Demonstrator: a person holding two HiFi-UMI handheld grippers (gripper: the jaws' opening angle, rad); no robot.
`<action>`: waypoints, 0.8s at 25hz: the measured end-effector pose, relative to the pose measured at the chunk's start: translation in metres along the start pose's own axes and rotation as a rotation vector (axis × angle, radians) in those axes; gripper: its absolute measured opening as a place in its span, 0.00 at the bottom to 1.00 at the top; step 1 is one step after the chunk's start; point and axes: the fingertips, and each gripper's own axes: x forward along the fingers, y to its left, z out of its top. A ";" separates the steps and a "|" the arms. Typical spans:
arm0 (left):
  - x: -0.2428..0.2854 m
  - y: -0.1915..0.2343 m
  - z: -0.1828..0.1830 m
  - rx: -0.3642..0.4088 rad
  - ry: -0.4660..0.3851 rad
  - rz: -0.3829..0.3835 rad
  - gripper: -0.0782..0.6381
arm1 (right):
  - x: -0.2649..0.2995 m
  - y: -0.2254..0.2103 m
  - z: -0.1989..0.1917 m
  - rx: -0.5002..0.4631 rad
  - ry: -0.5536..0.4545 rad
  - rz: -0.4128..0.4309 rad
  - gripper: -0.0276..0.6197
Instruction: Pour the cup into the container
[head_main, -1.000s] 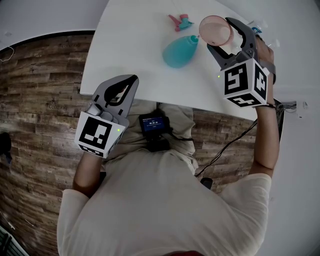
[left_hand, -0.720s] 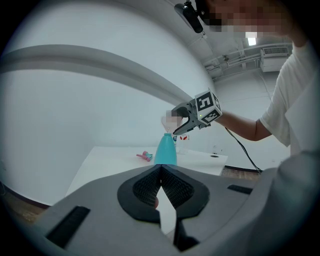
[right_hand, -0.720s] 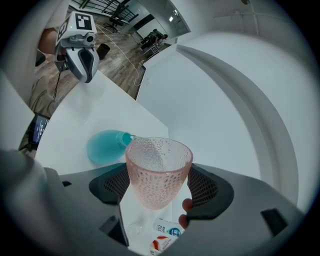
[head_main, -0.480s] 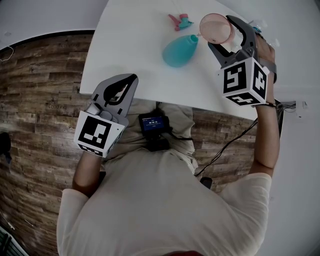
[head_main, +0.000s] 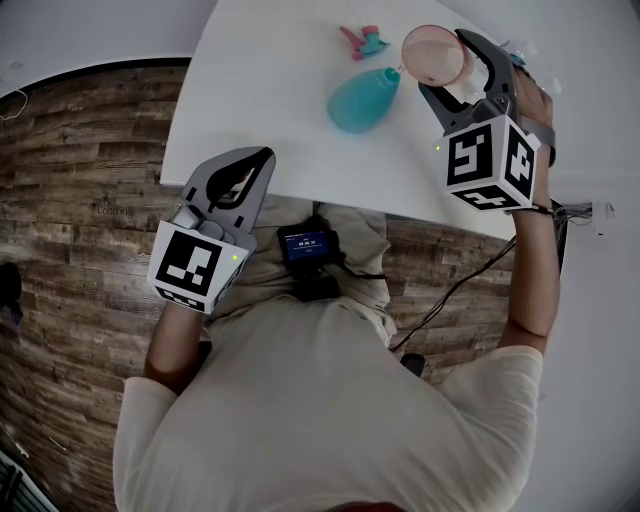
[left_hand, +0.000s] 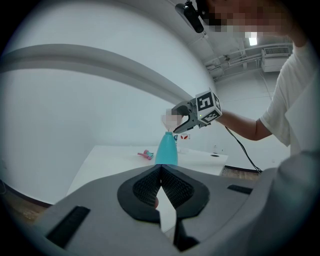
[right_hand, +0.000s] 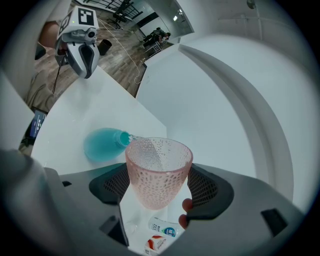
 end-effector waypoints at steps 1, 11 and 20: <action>0.000 0.000 -0.001 -0.002 0.001 0.000 0.13 | 0.000 0.000 0.000 -0.003 0.001 -0.001 0.60; -0.001 0.000 -0.002 -0.004 0.000 0.000 0.13 | -0.001 -0.001 0.001 -0.026 0.005 -0.016 0.60; -0.002 0.001 -0.001 -0.004 -0.001 0.003 0.13 | -0.001 -0.001 0.002 -0.051 0.012 -0.027 0.60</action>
